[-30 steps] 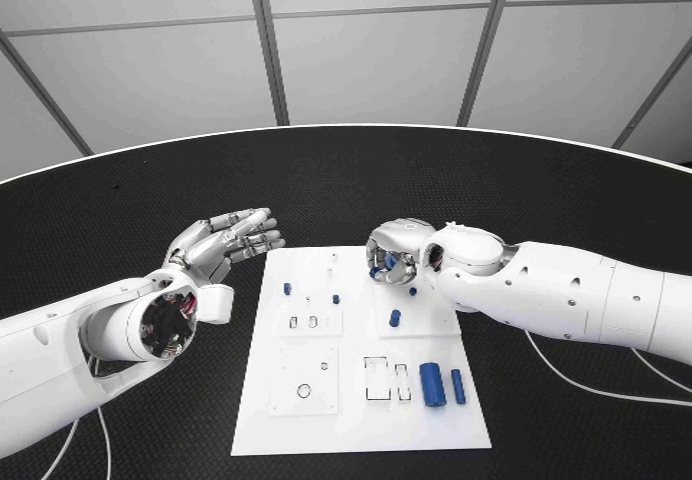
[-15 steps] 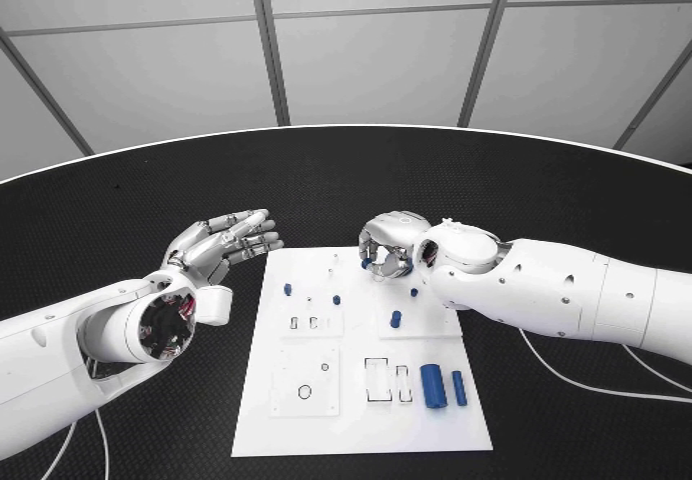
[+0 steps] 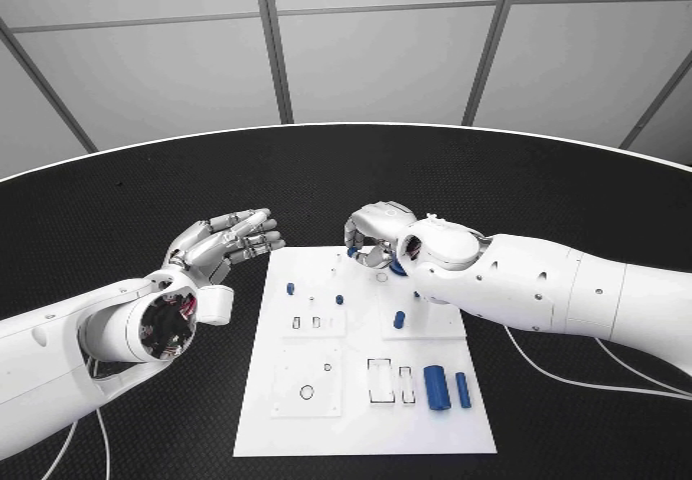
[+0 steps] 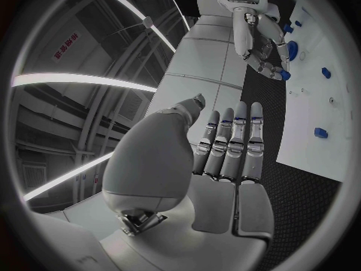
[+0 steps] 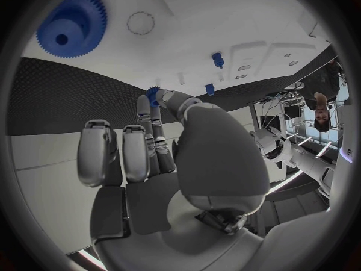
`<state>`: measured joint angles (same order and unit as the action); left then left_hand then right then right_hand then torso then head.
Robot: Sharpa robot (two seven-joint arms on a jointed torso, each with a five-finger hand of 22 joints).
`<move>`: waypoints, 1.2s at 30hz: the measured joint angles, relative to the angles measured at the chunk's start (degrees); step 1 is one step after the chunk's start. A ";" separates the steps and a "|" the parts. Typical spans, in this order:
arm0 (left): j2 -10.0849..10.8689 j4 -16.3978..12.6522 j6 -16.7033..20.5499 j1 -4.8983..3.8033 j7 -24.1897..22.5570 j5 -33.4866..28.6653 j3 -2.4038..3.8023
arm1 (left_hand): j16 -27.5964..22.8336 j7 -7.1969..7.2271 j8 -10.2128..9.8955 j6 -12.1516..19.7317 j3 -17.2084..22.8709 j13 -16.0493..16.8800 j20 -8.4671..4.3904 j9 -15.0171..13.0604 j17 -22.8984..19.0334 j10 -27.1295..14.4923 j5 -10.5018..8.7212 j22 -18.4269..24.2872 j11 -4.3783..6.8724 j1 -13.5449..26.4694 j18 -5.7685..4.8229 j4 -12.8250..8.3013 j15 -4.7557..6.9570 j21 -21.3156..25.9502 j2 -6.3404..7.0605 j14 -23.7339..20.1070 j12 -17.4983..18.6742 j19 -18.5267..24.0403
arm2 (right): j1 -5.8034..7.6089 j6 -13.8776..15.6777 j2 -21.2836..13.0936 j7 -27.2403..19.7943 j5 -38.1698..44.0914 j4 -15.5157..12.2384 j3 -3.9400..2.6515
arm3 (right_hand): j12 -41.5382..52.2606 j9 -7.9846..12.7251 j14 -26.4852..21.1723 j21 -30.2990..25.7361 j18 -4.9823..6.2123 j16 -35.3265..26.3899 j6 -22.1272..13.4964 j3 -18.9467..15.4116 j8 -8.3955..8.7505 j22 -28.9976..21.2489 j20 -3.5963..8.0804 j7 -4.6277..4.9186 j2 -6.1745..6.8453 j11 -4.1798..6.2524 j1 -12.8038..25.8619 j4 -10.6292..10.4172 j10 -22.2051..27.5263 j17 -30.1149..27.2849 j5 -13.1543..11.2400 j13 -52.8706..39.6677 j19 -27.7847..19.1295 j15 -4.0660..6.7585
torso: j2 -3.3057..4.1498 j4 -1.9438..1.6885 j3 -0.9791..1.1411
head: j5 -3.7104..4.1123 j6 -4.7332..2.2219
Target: Assemble the parts on the task board
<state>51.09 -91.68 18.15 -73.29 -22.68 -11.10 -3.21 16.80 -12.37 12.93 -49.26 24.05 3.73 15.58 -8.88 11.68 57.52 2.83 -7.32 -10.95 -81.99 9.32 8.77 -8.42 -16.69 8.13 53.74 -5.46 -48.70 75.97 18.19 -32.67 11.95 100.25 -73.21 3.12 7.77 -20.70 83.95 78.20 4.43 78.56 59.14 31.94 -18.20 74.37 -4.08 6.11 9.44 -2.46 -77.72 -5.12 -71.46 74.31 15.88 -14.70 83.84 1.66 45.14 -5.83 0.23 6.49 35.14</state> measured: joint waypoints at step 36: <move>-0.44 0.29 -0.08 -0.96 0.08 0.00 0.00 | 0.00 0.00 0.00 0.00 0.15 0.01 0.00 0.05 -0.02 0.00 0.00 -0.01 0.00 0.00 0.00 -0.16 0.00 -0.19 0.00 0.00 -0.01 0.00 | 0.09 -1.81 3.47 0.74 0.06 3.96 -0.02 | 0.00 -0.01 0.00 0.00 0.00 0.00 -0.22 -0.08 -0.67 -0.02 0.00 -0.22 0.03 0.00 -0.01 0.06 0.00 0.06 -0.07 0.01 0.00 -0.01 | 0.83 -0.85 -0.17 | 0.19 -0.14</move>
<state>50.65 -91.39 18.06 -74.25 -22.60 -11.10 -3.21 16.80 -12.37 12.93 -49.25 24.20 3.74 15.58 -8.83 11.66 57.53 2.83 -7.33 -10.95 -81.99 9.32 8.61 -8.42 -16.87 8.13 53.74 -5.47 -48.70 76.06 16.38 -29.21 12.69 100.31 -69.25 3.09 7.76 -20.71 83.94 78.20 4.43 78.55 58.92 31.85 -18.87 74.35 -4.08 5.89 9.47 -2.46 -77.73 -5.06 -71.46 74.37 15.81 -14.68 83.84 1.65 45.97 -6.69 0.06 6.67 35.00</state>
